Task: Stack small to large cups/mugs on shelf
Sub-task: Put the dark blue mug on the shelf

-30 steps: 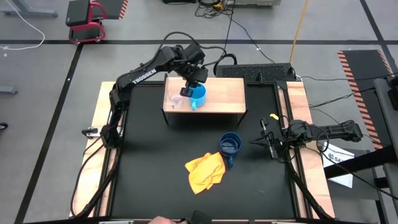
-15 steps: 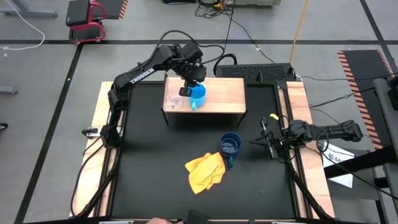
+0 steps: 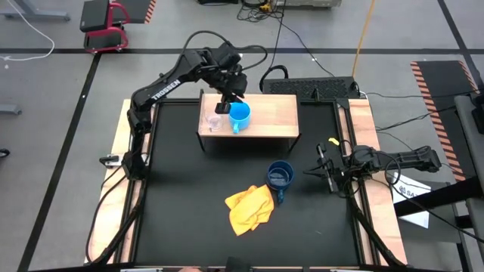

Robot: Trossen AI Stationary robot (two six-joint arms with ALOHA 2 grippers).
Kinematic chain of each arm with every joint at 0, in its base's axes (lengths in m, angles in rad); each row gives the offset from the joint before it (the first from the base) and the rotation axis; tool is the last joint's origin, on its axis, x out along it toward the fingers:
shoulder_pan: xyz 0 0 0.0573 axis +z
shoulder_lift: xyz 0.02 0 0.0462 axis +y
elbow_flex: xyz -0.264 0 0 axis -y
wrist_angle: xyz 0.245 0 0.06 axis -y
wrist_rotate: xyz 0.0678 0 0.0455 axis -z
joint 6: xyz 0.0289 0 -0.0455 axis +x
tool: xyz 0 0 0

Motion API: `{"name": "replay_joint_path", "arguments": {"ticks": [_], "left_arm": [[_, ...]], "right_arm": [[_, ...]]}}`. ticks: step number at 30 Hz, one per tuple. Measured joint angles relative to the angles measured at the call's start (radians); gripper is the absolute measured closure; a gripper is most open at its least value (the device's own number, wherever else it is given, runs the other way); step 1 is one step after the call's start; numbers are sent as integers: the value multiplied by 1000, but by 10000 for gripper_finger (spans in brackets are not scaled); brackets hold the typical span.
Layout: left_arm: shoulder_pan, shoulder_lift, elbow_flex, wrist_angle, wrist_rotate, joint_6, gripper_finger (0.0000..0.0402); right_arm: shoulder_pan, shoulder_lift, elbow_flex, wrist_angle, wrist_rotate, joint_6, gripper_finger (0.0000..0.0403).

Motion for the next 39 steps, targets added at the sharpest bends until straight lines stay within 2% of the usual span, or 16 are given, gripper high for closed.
{"name": "replay_joint_path", "arguments": {"ticks": [8, 10, 14, 21, 29, 31, 34, 39], "left_arm": [[-8, -31, -2, -8, -41, 52, 315], [-9, -62, 0, -37, -42, 60, 327], [-18, -116, 0, -57, -46, 79, 387], [-33, -214, 0, -51, -44, 53, 398], [-62, -306, -5, -66, 84, -31, 400], [-83, -339, -26, -65, 80, -28, 400], [-121, -405, -86, -56, 22, -22, 401], [-134, -542, -262, 45, -50, -75, 401]], "right_arm": [[0, 0, 0, 0, 0, 16, 403], [0, 0, 0, 0, 0, 16, 403], [0, 0, 0, 0, 0, 10, 403], [0, 0, 0, 0, 0, 0, 403], [0, 0, 0, 0, 0, 0, 403], [0, 0, 0, 0, 0, 0, 403], [0, 0, 0, -1, 0, 0, 403], [0, 0, 0, -4, 0, -3, 403]]}}
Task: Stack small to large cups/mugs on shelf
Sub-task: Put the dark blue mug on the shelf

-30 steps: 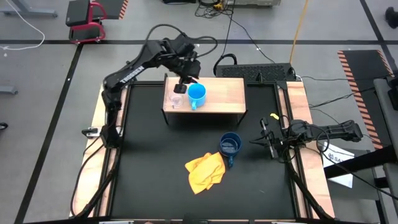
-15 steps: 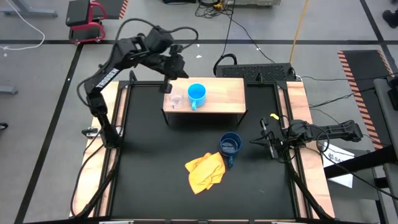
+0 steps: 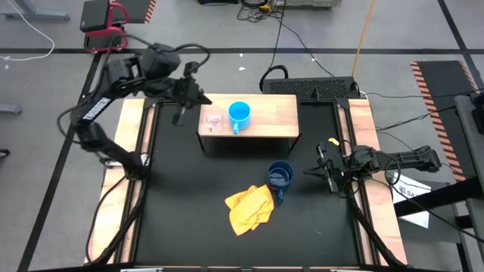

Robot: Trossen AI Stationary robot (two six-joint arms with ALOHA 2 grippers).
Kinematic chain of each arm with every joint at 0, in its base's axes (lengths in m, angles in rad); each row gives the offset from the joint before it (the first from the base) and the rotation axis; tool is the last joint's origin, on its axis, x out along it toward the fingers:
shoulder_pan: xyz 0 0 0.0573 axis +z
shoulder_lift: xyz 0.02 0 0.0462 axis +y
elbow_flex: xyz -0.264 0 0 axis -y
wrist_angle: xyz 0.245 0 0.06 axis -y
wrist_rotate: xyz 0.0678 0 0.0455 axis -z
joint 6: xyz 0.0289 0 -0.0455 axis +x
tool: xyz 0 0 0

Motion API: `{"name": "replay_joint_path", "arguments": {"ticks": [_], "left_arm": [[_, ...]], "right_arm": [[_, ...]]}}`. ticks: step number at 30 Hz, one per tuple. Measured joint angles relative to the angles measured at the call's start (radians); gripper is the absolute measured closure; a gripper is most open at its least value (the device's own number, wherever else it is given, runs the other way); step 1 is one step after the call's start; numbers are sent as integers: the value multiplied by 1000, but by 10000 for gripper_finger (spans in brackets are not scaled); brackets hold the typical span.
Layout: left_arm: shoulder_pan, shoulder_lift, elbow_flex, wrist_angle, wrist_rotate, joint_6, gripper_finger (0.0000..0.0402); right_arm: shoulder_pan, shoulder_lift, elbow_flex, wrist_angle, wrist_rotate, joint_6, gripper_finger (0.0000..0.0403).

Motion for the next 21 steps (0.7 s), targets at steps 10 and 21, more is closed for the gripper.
{"name": "replay_joint_path", "arguments": {"ticks": [10, 21], "left_arm": [[93, -247, -477, 349, 206, -55, 401], [173, -407, -816, 701, 311, -142, 401]], "right_arm": [[0, 0, 0, 4, 0, -5, 403], [0, 0, 0, 3, 0, 1, 403]]}}
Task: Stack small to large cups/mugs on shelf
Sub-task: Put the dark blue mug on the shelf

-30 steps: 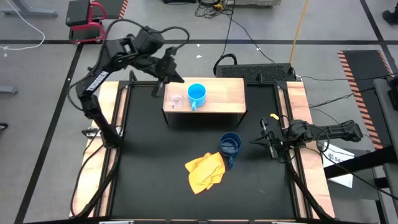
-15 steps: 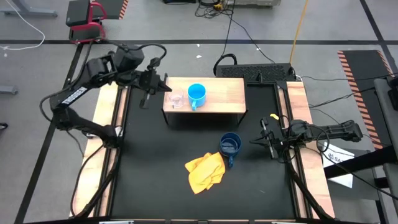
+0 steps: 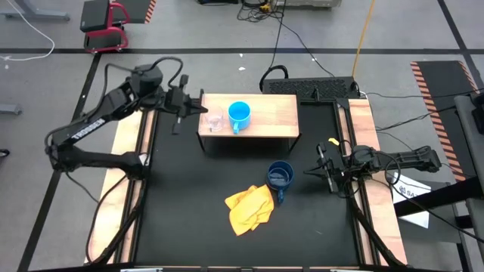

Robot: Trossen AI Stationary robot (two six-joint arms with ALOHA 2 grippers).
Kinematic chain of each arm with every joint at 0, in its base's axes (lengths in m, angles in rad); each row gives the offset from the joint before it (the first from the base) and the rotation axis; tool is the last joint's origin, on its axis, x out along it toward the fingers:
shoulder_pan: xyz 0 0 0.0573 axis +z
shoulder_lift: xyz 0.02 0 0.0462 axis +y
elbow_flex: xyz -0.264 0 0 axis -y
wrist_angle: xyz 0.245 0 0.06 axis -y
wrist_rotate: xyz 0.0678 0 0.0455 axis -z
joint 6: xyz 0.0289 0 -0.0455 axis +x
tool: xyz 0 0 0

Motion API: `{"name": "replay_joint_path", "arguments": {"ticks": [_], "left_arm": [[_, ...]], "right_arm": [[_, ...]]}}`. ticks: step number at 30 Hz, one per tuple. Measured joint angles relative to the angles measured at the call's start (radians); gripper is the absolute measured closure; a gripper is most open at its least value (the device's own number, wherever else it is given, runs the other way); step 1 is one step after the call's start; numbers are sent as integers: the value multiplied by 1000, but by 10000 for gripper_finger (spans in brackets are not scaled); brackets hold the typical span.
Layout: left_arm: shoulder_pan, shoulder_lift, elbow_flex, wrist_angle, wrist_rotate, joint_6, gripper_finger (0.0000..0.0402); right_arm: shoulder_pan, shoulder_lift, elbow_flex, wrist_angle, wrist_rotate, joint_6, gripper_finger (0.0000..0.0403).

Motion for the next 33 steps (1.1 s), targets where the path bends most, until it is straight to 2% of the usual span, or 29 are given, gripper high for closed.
{"name": "replay_joint_path", "arguments": {"ticks": [11, 18, 22, 26, 33], "left_arm": [[-1, -271, -380, 269, -58, -135, 401], [-5, -387, -602, 475, -78, -271, 401], [-9, -414, -670, 514, -83, -302, 401], [-10, -413, -683, 522, -109, -355, 401], [-47, -431, -780, 683, -161, -382, 401]], "right_arm": [[0, 0, 0, -2, 0, 1, 403], [0, 0, 0, 1, 0, 1, 403], [0, 0, 0, 1, 0, 1, 403], [0, 0, 0, 2, 0, 1, 403], [0, 0, 0, 1, 0, 2, 403]]}}
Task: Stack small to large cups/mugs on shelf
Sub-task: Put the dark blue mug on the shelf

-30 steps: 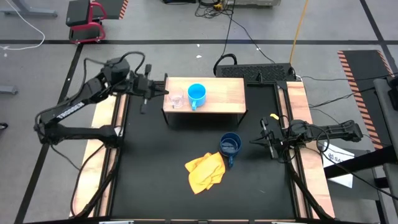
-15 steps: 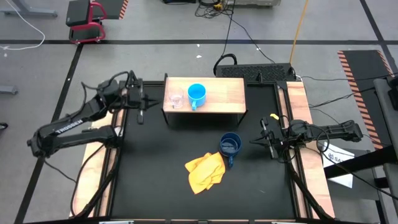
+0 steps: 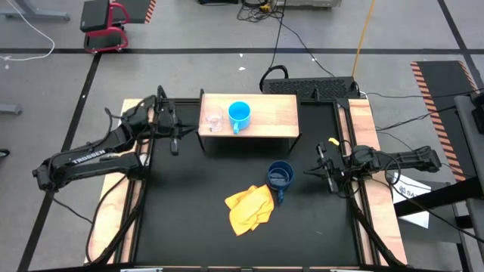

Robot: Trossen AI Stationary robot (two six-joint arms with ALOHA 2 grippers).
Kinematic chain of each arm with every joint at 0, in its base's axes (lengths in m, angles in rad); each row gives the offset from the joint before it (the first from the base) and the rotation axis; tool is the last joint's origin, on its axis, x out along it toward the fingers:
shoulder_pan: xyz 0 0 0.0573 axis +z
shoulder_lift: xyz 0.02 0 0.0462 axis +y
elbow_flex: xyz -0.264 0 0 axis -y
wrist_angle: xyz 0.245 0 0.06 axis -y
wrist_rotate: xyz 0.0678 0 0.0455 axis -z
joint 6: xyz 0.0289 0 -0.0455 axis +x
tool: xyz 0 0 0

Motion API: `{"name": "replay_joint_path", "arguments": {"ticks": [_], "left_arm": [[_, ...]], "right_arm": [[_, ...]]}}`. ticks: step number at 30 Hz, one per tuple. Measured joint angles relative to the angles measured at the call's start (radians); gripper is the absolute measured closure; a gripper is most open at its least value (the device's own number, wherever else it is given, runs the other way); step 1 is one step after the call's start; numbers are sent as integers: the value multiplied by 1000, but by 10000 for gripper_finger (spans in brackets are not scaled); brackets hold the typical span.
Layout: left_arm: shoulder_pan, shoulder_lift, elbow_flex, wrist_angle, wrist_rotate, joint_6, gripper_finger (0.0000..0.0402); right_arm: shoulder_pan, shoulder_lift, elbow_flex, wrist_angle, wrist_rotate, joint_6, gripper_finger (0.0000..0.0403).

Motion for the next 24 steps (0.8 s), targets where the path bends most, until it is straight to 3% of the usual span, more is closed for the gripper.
{"name": "replay_joint_path", "arguments": {"ticks": [6, 10, 15, 24], "left_arm": [[0, -8, -95, 103, 14, -44, 401], [-17, -8, -156, 181, 91, -70, 401], [-80, -46, -213, 225, 73, -63, 401], [-145, -319, -234, 13, -18, 1, 401]], "right_arm": [[0, 0, 0, 0, 0, 0, 403], [0, 0, 0, 0, 0, 0, 403], [0, 0, 0, 10, 0, 7, 403], [0, 0, 0, 23, 1, 11, 403]]}}
